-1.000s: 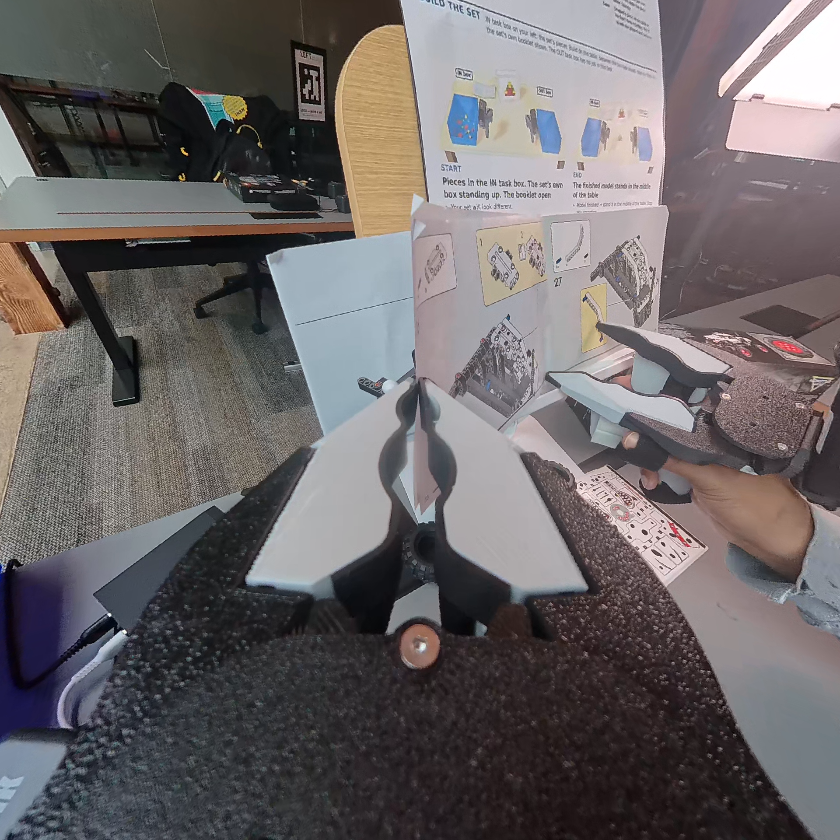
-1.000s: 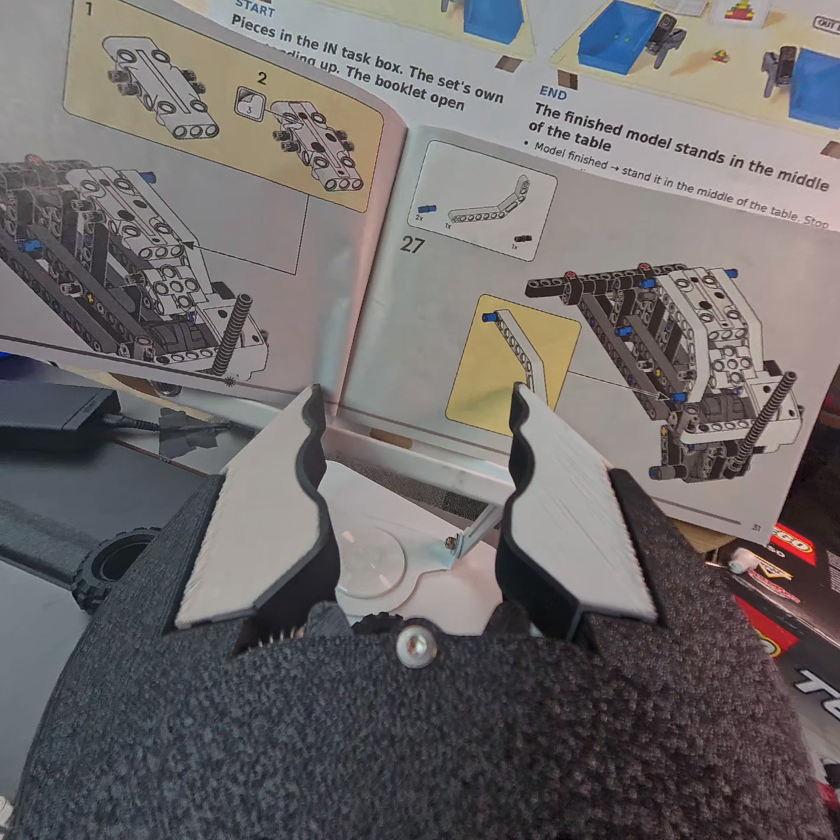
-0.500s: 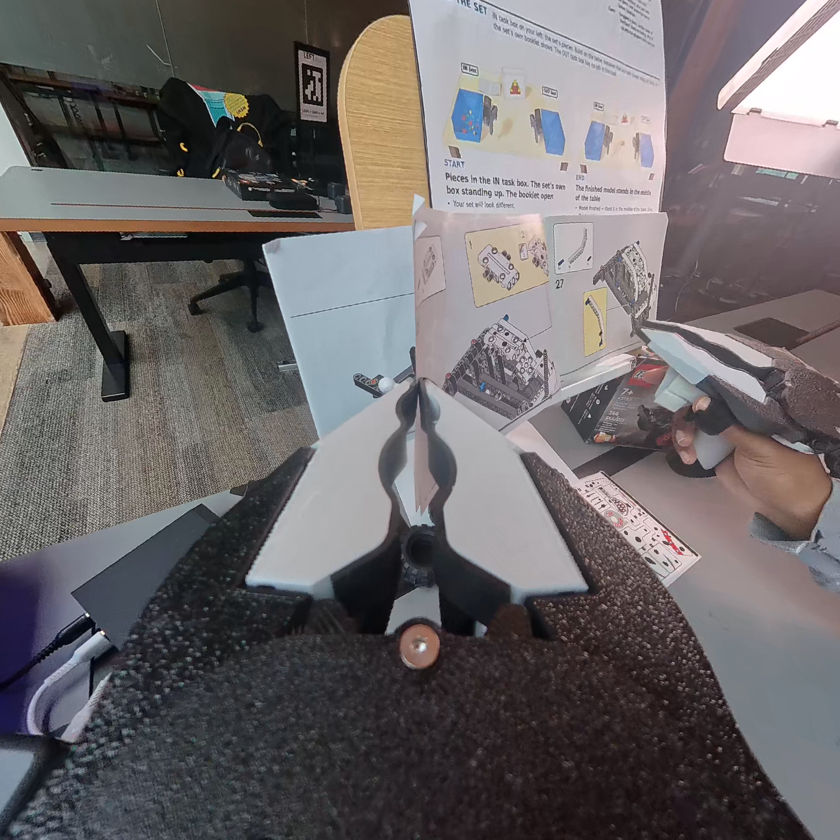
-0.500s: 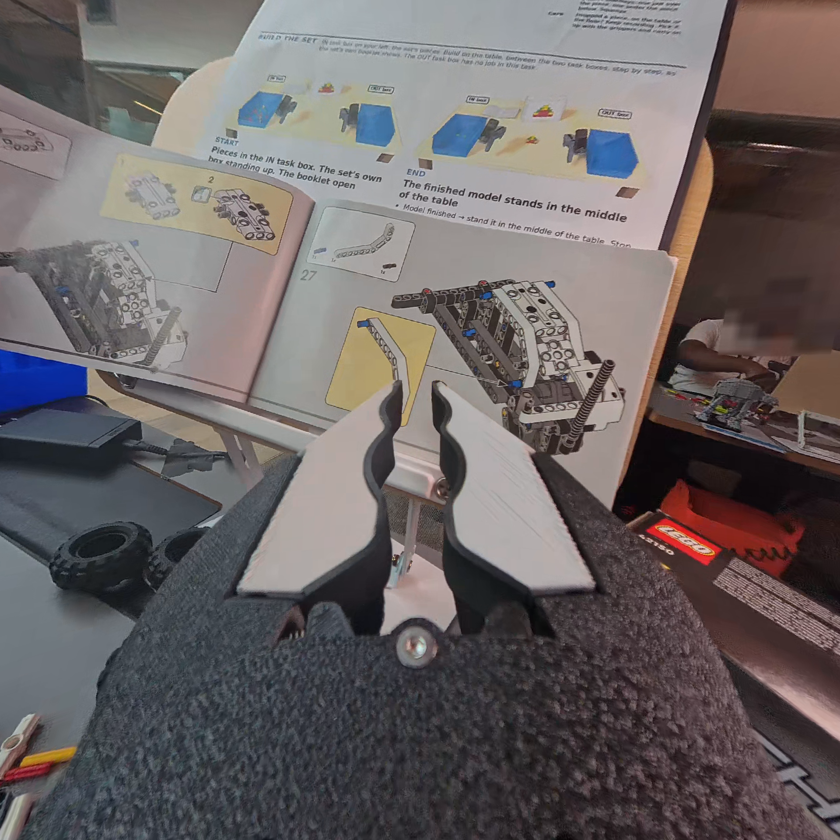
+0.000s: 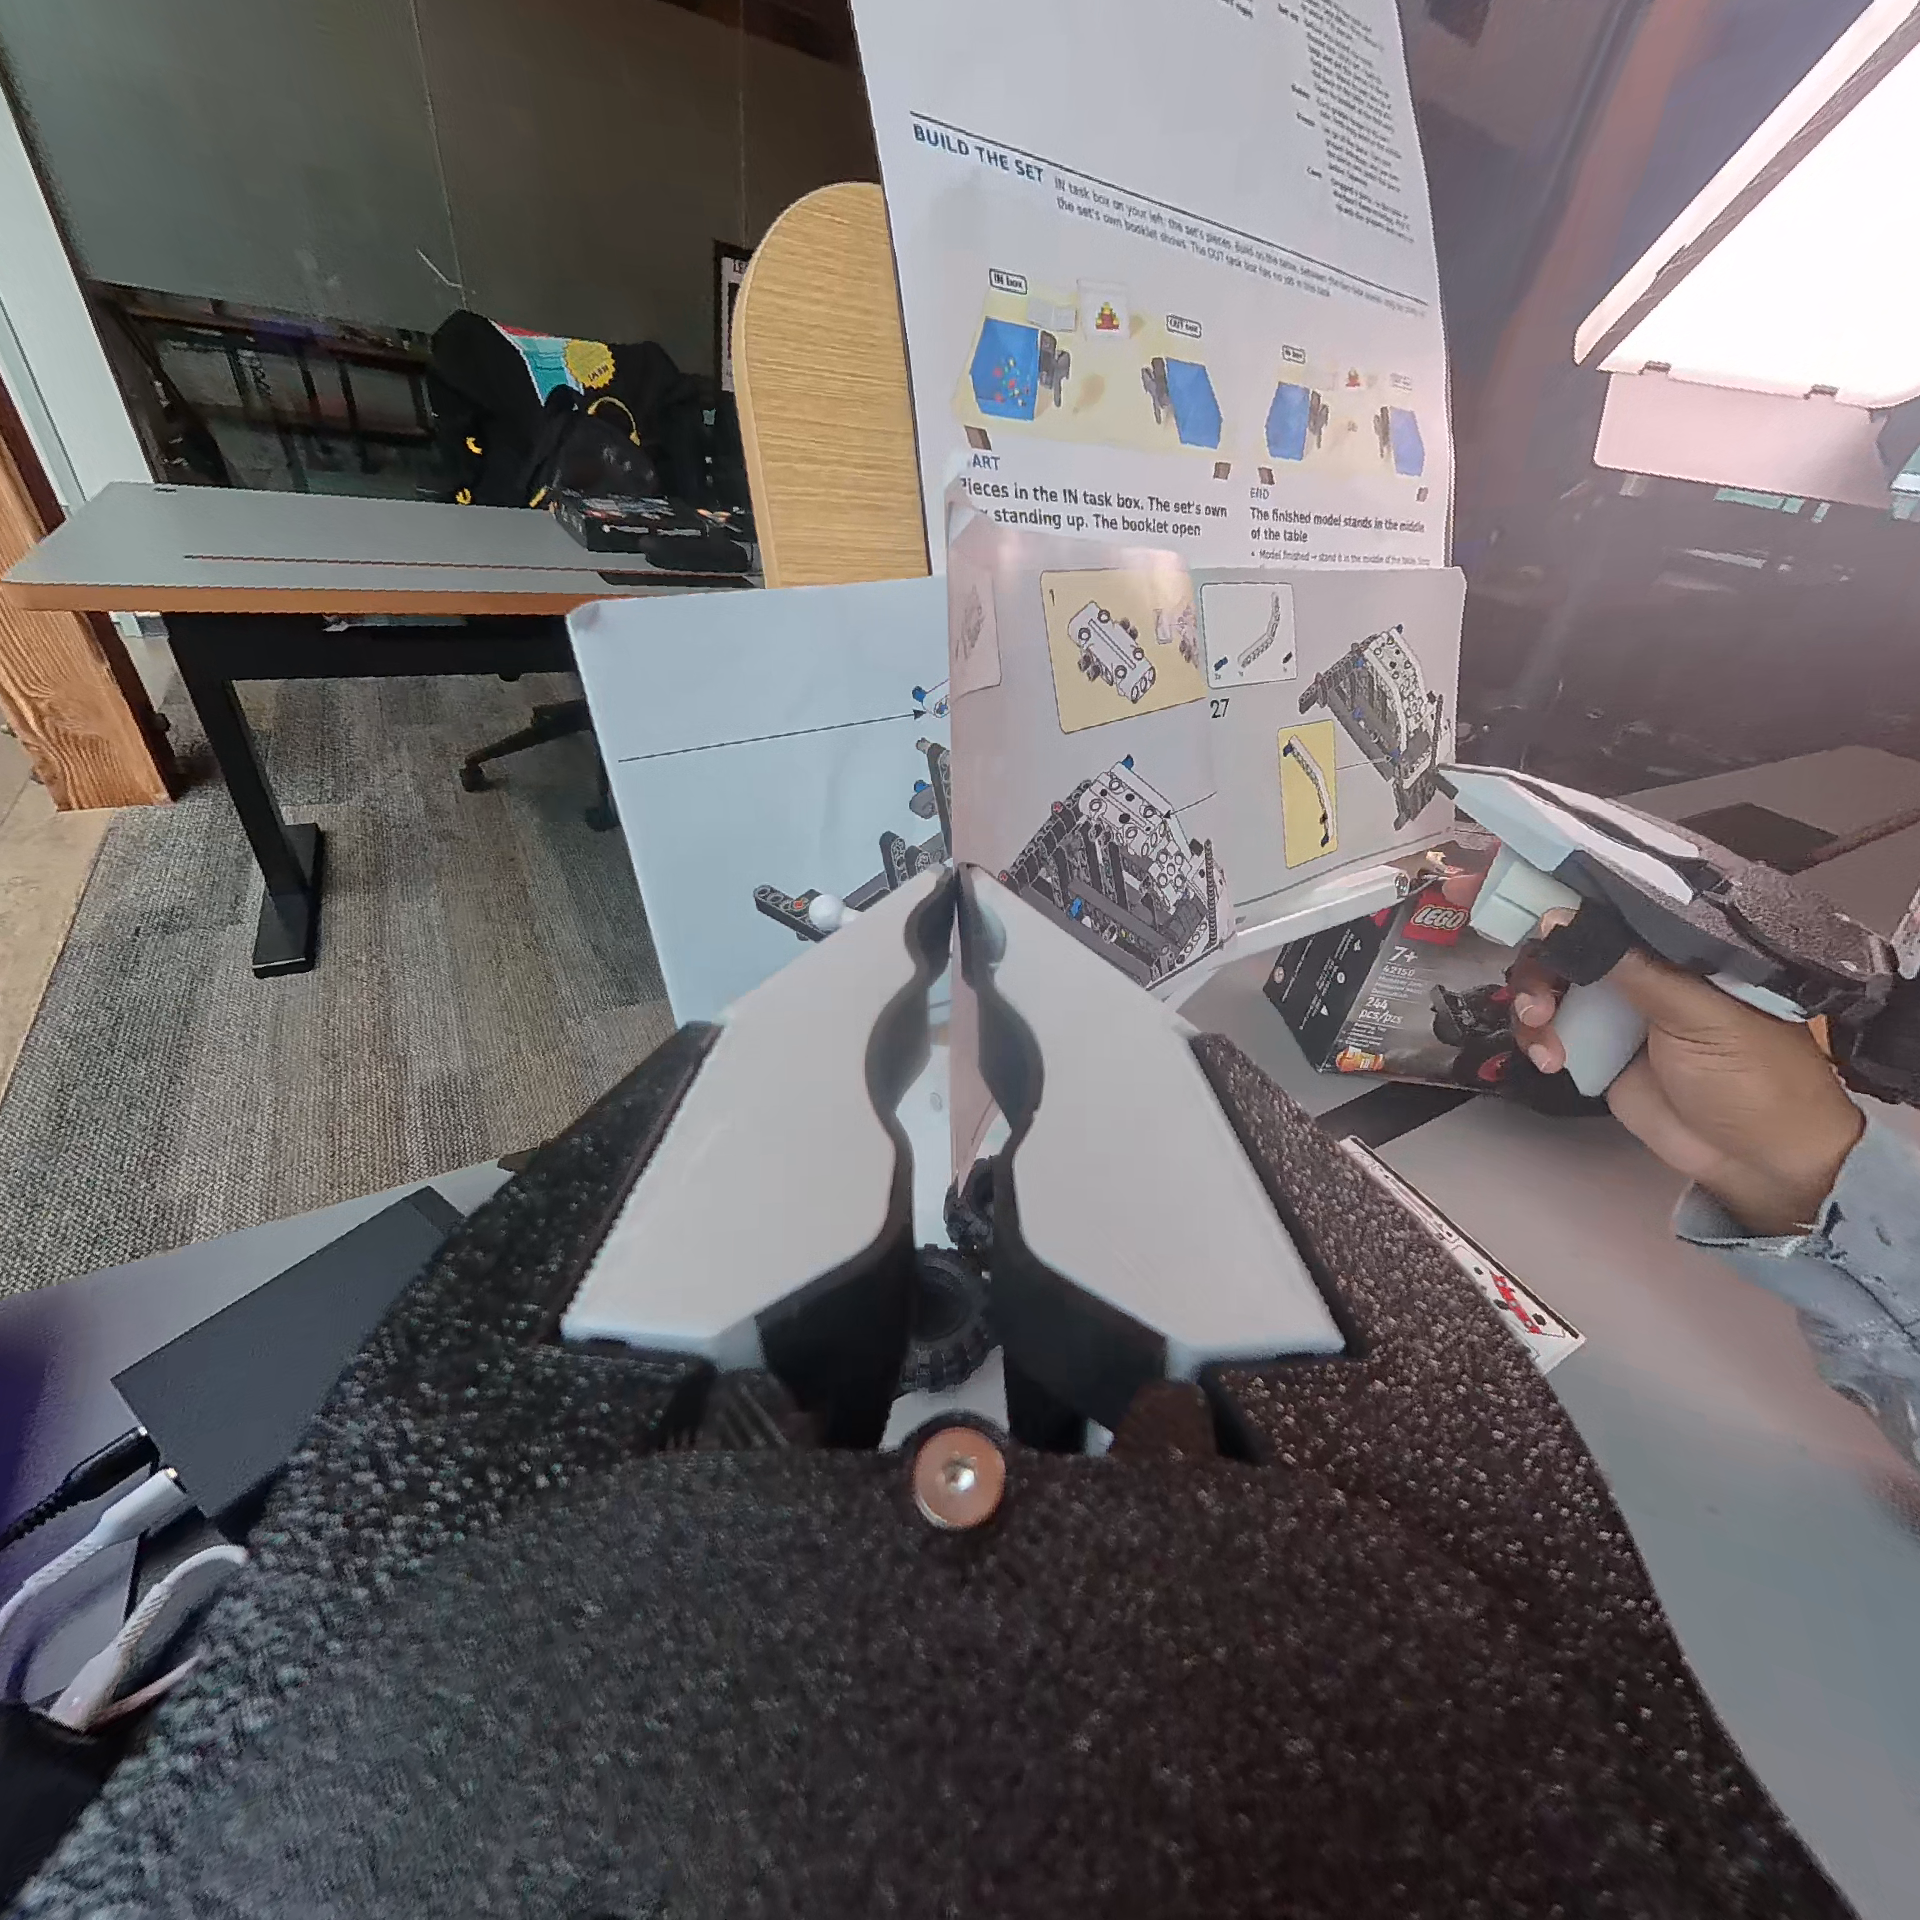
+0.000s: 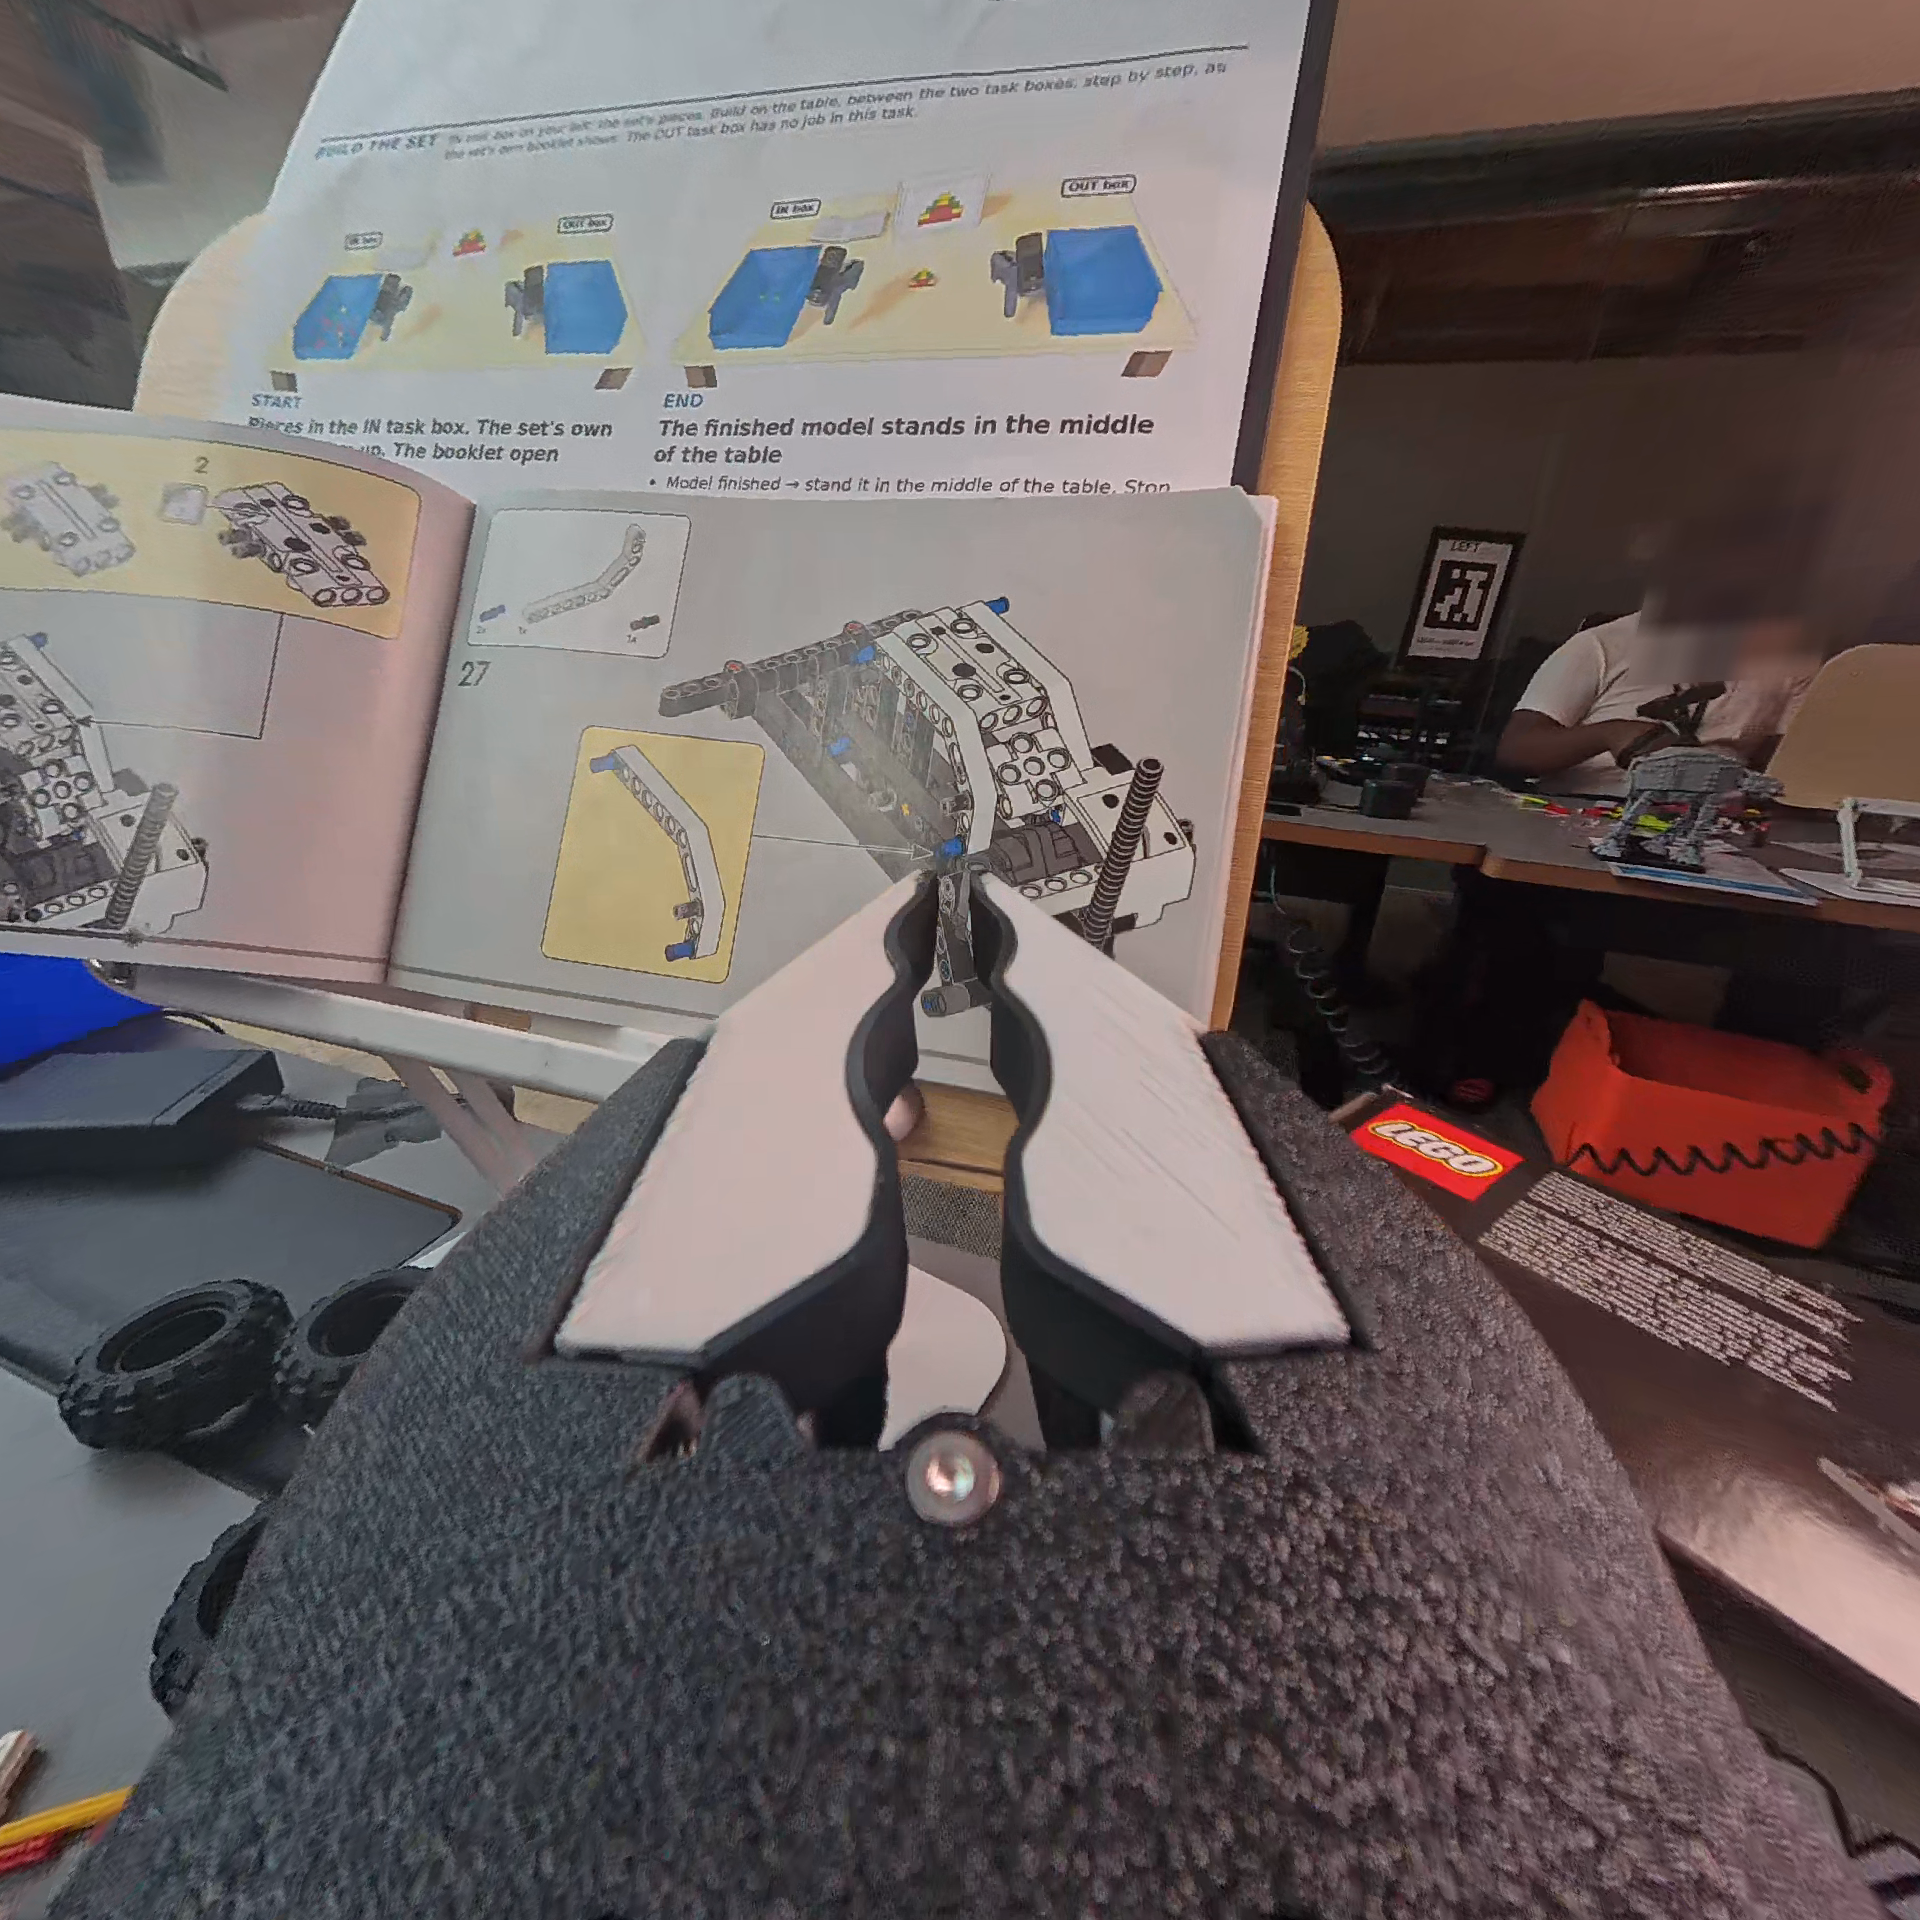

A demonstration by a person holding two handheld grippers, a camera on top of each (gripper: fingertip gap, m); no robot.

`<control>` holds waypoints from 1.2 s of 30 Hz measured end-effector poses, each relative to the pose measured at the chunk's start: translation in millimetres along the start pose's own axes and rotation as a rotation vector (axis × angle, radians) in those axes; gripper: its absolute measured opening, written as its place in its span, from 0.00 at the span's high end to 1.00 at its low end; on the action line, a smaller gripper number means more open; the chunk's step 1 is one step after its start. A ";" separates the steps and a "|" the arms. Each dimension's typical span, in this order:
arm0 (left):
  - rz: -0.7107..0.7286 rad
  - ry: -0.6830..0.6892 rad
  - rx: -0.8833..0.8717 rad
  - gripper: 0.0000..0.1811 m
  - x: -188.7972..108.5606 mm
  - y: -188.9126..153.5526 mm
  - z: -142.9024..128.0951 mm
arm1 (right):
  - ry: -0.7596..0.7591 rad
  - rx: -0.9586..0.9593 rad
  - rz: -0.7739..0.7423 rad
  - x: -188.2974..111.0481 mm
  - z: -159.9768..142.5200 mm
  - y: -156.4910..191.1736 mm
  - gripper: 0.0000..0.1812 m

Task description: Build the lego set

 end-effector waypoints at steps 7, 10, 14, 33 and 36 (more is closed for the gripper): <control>0.017 -0.089 -0.020 1.00 -9.2 -10.2 1.0 | -0.017 0.023 0.015 2.2 7.5 -2.5 0.96; 0.008 -0.129 -0.046 1.00 -11.6 -14.2 -1.3 | -0.022 0.050 0.030 3.2 11.9 -3.8 0.96; -0.003 -0.153 -0.053 1.00 -9.7 -16.4 -3.9 | -0.005 0.018 0.035 4.0 5.2 -5.2 0.97; -0.016 -0.229 -0.047 1.00 -9.5 -18.9 2.9 | 0.013 -0.025 0.070 4.3 1.5 3.0 0.97; -0.015 -0.222 -0.041 1.00 -8.0 -19.9 1.0 | 0.023 -0.035 0.069 4.6 -0.2 3.8 0.97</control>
Point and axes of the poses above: each gripper's, where its closed fingertips meet, x out along the fingers, z out of its top, y = z × x across the jaws, the point moved 3 cm from there along -x, back along the fingers, and after that the axes turned 3 degrees about -z, right-handed, at the moved point
